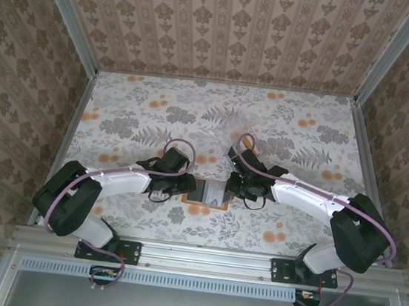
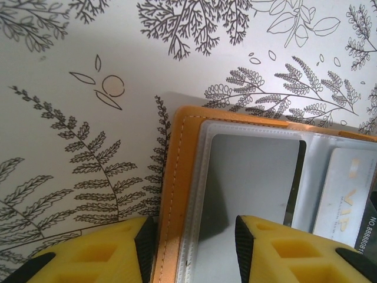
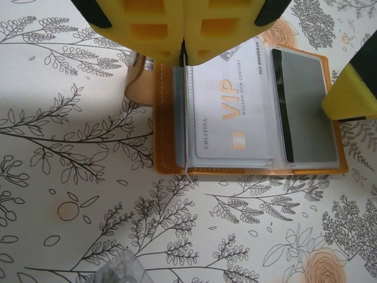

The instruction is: Put the credit cards into the card holder

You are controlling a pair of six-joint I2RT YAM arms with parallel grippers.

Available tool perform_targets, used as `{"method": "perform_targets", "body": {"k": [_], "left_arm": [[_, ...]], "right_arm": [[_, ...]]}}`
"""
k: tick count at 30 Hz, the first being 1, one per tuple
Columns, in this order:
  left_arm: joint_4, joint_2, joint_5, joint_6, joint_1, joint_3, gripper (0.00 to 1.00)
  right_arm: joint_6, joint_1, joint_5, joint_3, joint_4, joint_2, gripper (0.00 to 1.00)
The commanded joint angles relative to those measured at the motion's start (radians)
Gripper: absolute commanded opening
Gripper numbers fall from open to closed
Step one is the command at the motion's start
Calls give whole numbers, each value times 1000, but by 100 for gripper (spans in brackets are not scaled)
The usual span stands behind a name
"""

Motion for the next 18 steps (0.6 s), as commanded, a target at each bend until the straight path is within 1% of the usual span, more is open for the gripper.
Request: {"method": "perform_targets", "body": {"k": [1, 10, 18], "left_arm": [[12, 25, 26, 13, -11, 22, 42], [19, 26, 29, 9, -17, 22, 41], [34, 28, 33, 0, -21, 20, 40]], "right_arm": [[17, 5, -23, 20, 21, -22, 1], [21, 2, -20, 20, 17, -74, 1], [17, 2, -37, 31, 30, -74, 1]]}}
